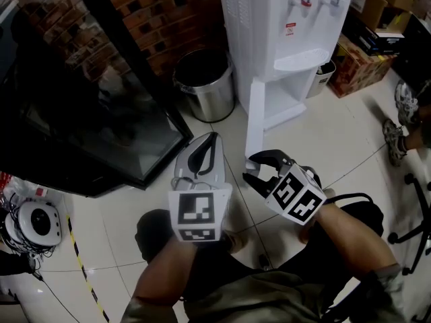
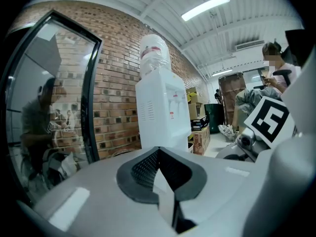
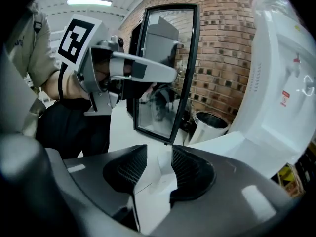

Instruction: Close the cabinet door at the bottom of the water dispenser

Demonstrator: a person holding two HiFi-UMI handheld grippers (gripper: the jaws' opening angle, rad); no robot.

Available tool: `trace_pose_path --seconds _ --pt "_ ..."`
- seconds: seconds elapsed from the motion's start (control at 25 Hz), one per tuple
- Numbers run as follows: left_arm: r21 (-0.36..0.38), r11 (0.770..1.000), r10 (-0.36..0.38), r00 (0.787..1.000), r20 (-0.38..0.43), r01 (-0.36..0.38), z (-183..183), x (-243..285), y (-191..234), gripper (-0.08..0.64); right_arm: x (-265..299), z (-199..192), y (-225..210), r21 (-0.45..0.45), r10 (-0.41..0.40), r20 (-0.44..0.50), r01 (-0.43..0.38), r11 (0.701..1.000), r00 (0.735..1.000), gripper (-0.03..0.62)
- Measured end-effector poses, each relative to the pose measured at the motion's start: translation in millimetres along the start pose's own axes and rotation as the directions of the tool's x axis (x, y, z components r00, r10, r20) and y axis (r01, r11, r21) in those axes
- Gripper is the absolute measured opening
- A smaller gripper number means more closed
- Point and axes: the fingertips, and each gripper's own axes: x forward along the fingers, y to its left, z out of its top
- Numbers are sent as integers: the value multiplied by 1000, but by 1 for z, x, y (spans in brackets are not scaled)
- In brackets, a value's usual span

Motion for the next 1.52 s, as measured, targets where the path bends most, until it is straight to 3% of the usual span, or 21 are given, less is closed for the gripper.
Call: trace_pose_path --seconds 0.32,0.72,1.52 --pt "8 1000 -23 1000 -5 23 1 5 -11 2 -6 -15 -2 13 -11 -26 11 1000 1000 150" --pt "11 998 -61 998 1 61 7 14 -29 2 -32 -39 -21 65 -85 -59 89 994 995 121" --pt "28 984 -177 984 18 176 21 50 -89 2 -89 -98 -83 180 -196 -161 224 958 967 106"
